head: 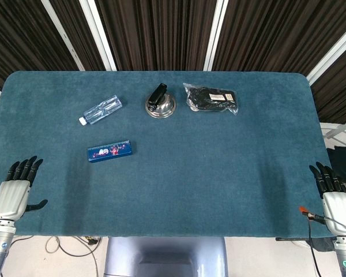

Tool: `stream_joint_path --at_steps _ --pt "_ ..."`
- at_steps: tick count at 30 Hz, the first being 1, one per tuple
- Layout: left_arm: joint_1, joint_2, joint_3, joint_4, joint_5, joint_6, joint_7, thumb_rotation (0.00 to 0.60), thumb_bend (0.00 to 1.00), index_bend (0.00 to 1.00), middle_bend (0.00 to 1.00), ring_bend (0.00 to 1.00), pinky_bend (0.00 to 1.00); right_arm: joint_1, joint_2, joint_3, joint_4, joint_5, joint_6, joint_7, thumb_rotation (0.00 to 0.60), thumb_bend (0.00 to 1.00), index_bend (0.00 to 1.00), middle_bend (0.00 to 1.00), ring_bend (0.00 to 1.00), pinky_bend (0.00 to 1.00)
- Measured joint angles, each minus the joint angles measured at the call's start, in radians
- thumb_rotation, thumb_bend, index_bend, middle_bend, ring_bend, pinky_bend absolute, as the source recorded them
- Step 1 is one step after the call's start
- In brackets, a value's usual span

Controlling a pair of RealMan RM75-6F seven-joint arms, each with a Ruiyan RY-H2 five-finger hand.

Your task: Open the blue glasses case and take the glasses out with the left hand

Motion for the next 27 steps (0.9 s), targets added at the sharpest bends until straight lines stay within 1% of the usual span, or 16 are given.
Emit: stream_joint_path --at_steps 6,10,15,19,22,27 --pt "-0.005 -0.001 -0.010 -0.021 -0.027 -0.014 0.003 0.600 0.07 0.00 0.00 0.00 0.00 -0.004 0.004 -0.001 -0.002 0.001 0.003 0.002 0.600 0.09 0.00 0.00 0.00 0.21" --pt "-0.022 -0.002 -0.029 -0.045 -0.061 -0.036 0.023 0.600 0.06 0.00 0.00 0.00 0.00 -0.004 0.008 -0.001 -0.001 0.004 0.000 0.013 0.600 0.09 0.00 0.00 0.00 0.21" --pt "-0.074 -0.007 -0.072 -0.072 -0.100 -0.076 0.079 0.600 0.07 0.00 0.00 0.00 0.00 -0.006 0.015 -0.004 -0.002 0.002 -0.001 0.023 0.600 0.10 0.00 0.00 0.00 0.21" --pt "-0.141 -0.025 -0.117 -0.078 -0.136 -0.120 0.150 0.600 0.07 0.00 0.00 0.00 0.00 -0.007 0.018 -0.005 -0.005 0.002 -0.002 0.025 0.600 0.10 0.00 0.00 0.00 0.21" --pt "-0.192 -0.046 -0.153 -0.080 -0.195 -0.162 0.205 0.600 0.07 0.00 0.01 0.00 0.00 -0.007 0.019 -0.006 -0.006 0.005 -0.006 0.025 0.600 0.10 0.00 0.00 0.00 0.21" --pt "-0.285 -0.103 -0.210 -0.067 -0.335 -0.224 0.286 0.600 0.08 0.00 0.04 0.00 0.00 -0.007 0.022 -0.005 -0.008 0.011 -0.010 0.027 0.600 0.10 0.00 0.00 0.00 0.21"
